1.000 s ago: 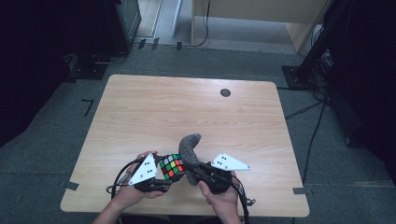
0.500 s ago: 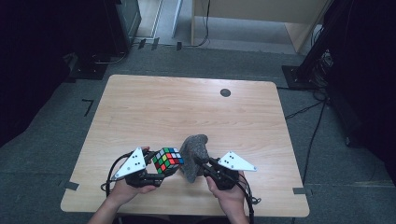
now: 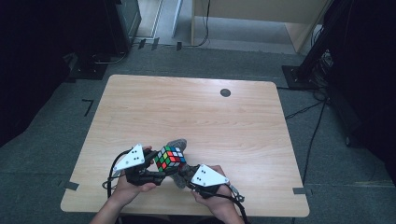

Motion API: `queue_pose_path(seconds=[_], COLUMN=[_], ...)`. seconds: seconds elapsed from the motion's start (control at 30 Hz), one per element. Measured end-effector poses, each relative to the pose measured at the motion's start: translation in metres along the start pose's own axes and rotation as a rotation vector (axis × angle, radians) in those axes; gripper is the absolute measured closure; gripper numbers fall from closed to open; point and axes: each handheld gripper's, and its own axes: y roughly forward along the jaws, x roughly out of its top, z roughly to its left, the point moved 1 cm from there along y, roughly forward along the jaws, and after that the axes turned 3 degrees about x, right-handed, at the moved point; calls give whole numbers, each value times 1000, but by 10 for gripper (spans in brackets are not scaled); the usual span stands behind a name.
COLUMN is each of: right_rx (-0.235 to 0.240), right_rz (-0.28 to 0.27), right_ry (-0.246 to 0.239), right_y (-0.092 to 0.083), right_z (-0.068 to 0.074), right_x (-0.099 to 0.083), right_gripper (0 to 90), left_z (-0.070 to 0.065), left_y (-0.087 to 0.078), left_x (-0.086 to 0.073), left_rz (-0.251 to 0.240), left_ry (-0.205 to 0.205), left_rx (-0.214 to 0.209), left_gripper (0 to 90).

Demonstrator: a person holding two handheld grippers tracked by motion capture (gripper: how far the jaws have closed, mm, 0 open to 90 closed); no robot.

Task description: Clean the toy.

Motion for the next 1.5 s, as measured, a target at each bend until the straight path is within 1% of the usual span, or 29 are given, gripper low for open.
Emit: queue_pose_path(seconds=[0.1, 0.13, 0.2, 0.23, 0.3, 0.33, 0.37, 0.4, 0.47, 0.5, 0.57, 0.67, 0.73, 0.77, 0.8, 0.83, 0.87, 0.9, 0.93, 1.0, 1.07, 1.13, 1.17, 1.2, 1.27, 1.3, 1.43, 1.47, 1.5], right_rx=[-29, -37, -49, -43, -14, -4, 5, -1, -26, -49, -83, -136, -154, -198, -229, -299, -336, -355, -361, -350, -292, -258, -251, -252, -276, -278, -266, -258, -255], right_rz=[-6, -21, -45, -47, -29, -19, 1, 15, 40, 64, 104, 185, 251, 281, 289, 279, 249, 203, 166, 120, 110, 156, 208, 232, 296, 313, 329, 350, 351], right_ry=[-37, -42, -44, -53, -95, -118, -157, -170, -160, -141, -59, 93, 214, 252, 269, 286, 292, 298, 293, 257, 230, 212, 213, 220, 255, 272, 311, 348, 380], right_y=[-3, -5, -7, -7, -2, 0, 3, 4, 3, 2, -2, -10, -16, -20, -23, -29, -35, -39, -42, -41, -31, -14, -3, 4, 16, 21, 25, 26, 26], right_z=[-2, -3, -5, -3, 4, 8, 12, 14, 10, 5, -8, -36, -52, -61, -65, -71, -74, -76, -75, -70, -61, -53, -50, -49, -51, -51, -54, -56, -57], right_x=[1, 2, 2, 2, 1, 1, 1, 0, -2, -4, -11, -28, -41, -46, -48, -48, -45, -40, -35, -25, -20, -22, -28, -32, -44, -49, -52, -53, -53], right_gripper=[783, 785, 789, 789, 786, 783, 778, 776, 766, 750, 733, 659, 525, 434, 359, 309, 305, 292, 282, 289, 293, 292, 284, 282, 281, 282, 320, 329, 339], left_z=[3, 4, 5, 5, 4, 4, 4, 5, 8, 10, 13, 17, 19, 19, 20, 20, 20, 20, 20, 20, 19, 17, 17, 16, 14, 14, 15, 15, 16], left_y=[-2, -2, -3, -2, -1, -1, -1, -2, -5, -6, -8, -11, -11, -11, -12, -12, -13, -13, -13, -12, -11, -9, -9, -8, -7, -6, -7, -7, -7], left_x=[0, 0, 0, 1, 1, 1, 1, 1, 1, 0, -1, -2, -2, -3, -2, -2, -2, -1, -1, -2, -2, -3, -3, -4, -5, -5, -6, -6, -6], left_rz=[4, 2, -8, -14, -16, -14, -15, -15, -15, -16, -15, -12, -11, -10, -9, -12, -14, -16, -17, -14, -9, -1, 1, 5, 14, 15, 15, 15, 15], left_ry=[-10, -19, -47, -53, -55, -46, -46, -47, -55, -58, -60, -65, -65, -63, -62, -64, -62, -62, -62, -65, -62, -60, -56, -55, -49, -47, -50, -51, -51], left_rx=[9, 10, -6, -13, -18, -16, -13, -8, 5, 12, 21, 38, 46, 50, 53, 54, 56, 57, 57, 56, 54, 48, 48, 44, 46, 45, 43, 42, 45], left_gripper=[343, 343, 343, 343, 343, 343, 343, 343, 343, 343, 343, 343, 343, 343, 343, 343, 343, 343, 343, 343, 343, 343, 343, 343, 343, 343, 343, 343, 343])
